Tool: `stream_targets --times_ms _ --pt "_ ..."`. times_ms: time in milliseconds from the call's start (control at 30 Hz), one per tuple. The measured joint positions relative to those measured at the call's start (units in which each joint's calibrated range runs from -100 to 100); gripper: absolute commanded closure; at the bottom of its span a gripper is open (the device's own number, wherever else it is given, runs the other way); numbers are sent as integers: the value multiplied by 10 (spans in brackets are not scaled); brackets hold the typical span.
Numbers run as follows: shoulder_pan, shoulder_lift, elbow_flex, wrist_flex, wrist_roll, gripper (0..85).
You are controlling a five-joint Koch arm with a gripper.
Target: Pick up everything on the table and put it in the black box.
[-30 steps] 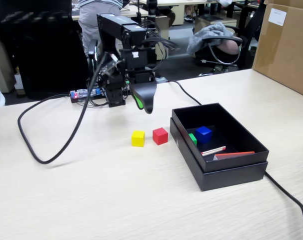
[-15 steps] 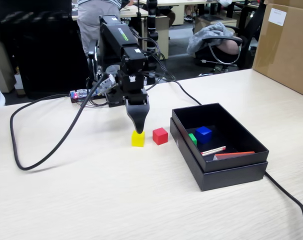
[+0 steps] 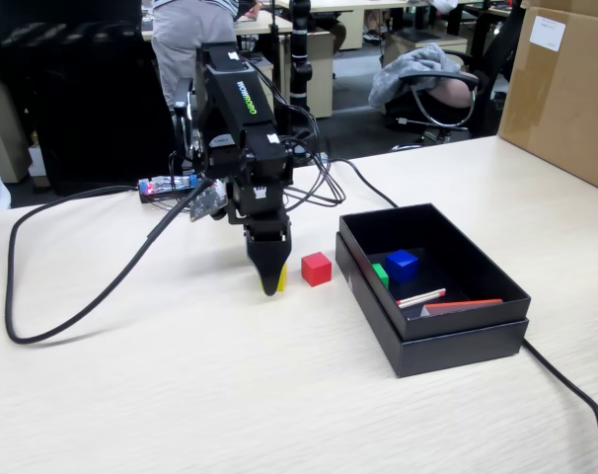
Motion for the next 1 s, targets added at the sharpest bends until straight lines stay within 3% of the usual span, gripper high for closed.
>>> stream_targets --times_ms 133,300,333,367,600,800,833,1000 --pt "1 22 7 0 -1 451" --pt "1 47 37 2 -7 629" --pt "1 52 44 2 -8 803" --pt "1 56 52 2 -11 846" --pt "-2 45 64 2 -21 846" --pt "4 -102 117 2 -24 846" --pt "29 -168 188 -5 -24 846" --pt "84 -161 297 -8 -24 846"
